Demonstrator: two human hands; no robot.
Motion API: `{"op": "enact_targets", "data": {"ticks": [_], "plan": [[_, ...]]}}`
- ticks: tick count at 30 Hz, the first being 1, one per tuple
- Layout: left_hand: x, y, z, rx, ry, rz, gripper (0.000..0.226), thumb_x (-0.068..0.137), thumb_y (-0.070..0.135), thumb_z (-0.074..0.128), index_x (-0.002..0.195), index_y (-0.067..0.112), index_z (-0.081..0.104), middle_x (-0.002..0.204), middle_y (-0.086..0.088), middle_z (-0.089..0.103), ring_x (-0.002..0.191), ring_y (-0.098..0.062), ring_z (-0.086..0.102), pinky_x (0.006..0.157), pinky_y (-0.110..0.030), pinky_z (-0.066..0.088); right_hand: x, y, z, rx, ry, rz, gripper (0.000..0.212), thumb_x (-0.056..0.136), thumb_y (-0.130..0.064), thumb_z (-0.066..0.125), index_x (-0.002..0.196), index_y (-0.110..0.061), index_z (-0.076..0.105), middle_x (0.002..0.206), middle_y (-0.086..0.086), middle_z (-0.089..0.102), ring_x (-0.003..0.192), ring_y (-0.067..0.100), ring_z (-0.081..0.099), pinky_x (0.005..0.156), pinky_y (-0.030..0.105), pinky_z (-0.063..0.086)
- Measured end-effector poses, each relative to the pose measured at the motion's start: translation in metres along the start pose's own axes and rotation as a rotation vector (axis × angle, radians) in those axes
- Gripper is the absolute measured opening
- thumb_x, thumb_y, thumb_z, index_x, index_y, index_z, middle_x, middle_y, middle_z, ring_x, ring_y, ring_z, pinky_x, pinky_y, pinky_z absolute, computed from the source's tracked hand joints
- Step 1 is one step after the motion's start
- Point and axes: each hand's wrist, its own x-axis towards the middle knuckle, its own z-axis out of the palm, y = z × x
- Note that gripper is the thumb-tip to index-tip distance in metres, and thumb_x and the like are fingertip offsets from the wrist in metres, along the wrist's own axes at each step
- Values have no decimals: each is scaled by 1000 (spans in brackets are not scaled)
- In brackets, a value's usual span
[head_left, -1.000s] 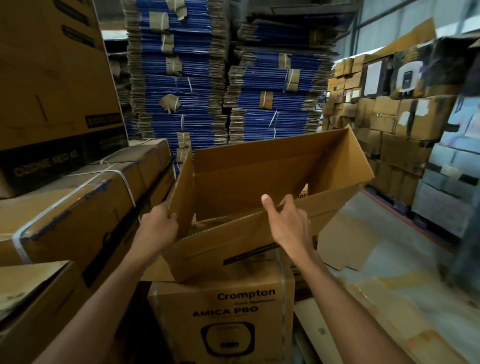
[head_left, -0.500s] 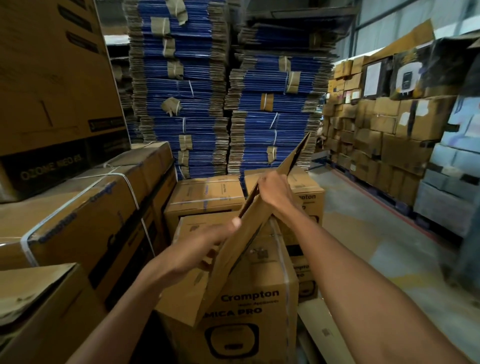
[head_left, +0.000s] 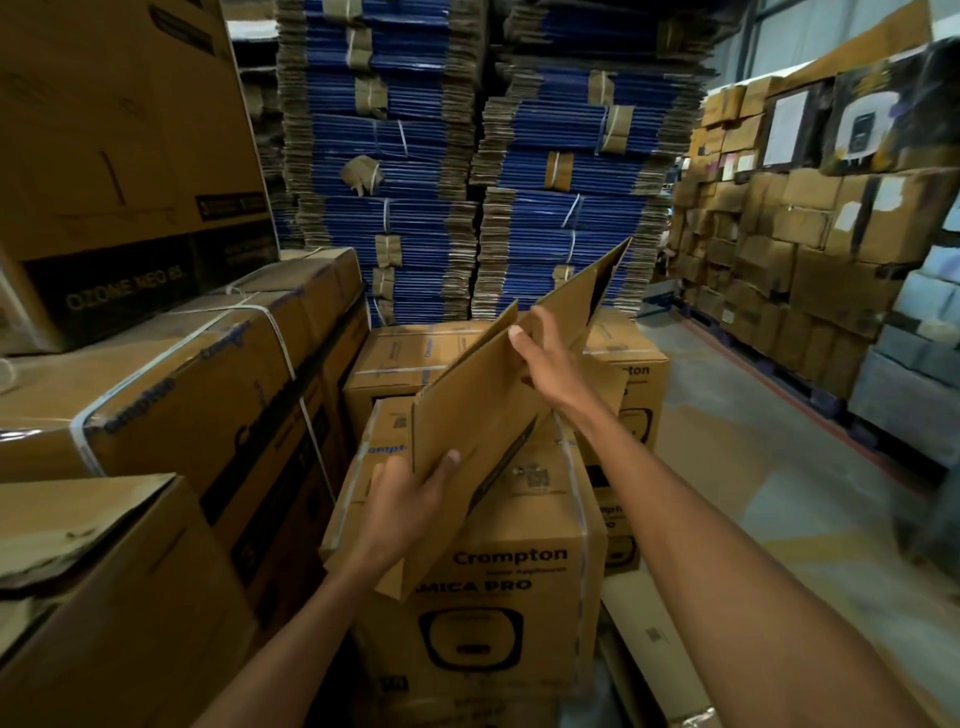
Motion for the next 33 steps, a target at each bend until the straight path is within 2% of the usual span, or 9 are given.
{"op": "enact_targets", "data": {"ticks": [5,8,11,13,16,21,26,29,33], "plan": [[25,47,1,-38,158,115,34,100,39,61,80,13,65,78,-17,70,64,-33,69,54,-55,58,-54,1,18,226,94,0,11,101,-18,58,101,-14,69,104,5,73,93,20,71,86,41,60],[61,81,-7,-174,303,84,38,98,31,66,81,-2,69,77,-20,71,61,-30,67,59,-55,60,-97,-11,27,296,-168,17,24,102,-13,58,86,0,71,83,16,74,73,24,70,73,42,56],[91,105,-16,-470,367,-28,16,97,17,68,110,9,72,103,-6,75,91,-20,73,82,-43,63,-125,-19,42,252,-530,101,39,101,-33,60,113,3,70,110,20,73,86,27,73,84,40,59],[101,108,-17,-624,438,-105,9,95,11,69,105,12,69,101,-6,74,94,-24,74,82,-40,62,-136,-18,52,306,-546,206,64,98,-49,57,150,-13,45,144,8,58,101,24,73,92,40,59],[90,101,-5,-911,521,-244,7,96,2,65,102,6,62,93,-5,68,85,-22,72,63,-29,59,-142,-9,54,825,-398,336,93,88,-51,66,162,-29,14,161,2,35,110,28,71,91,43,58],[52,65,35,-1186,613,-458,35,97,5,64,130,2,52,113,-14,69,89,-22,72,69,-34,62,-139,15,41,1315,43,351,57,86,-42,68,140,-27,52,144,12,55,124,38,61,105,58,48],[16,32,70,-1181,590,-594,39,101,6,60,137,6,47,113,-4,64,91,-15,66,65,-27,55,-126,63,13,1265,503,474,46,99,-41,59,141,-23,52,117,6,72,109,27,66,88,47,54],[5,12,82,-1182,566,-742,46,97,-5,59,140,4,48,119,-9,64,94,-21,66,67,-32,56,-128,82,14,1185,562,586,35,103,-40,54,133,-23,51,110,4,67,98,23,64,76,45,53],[-8,-12,86,-1116,530,-845,30,97,6,62,125,14,53,115,-8,67,89,-22,66,67,-35,53,-136,95,11,1284,549,597,37,99,-47,56,129,-26,48,116,9,66,105,30,62,91,58,48]]}}
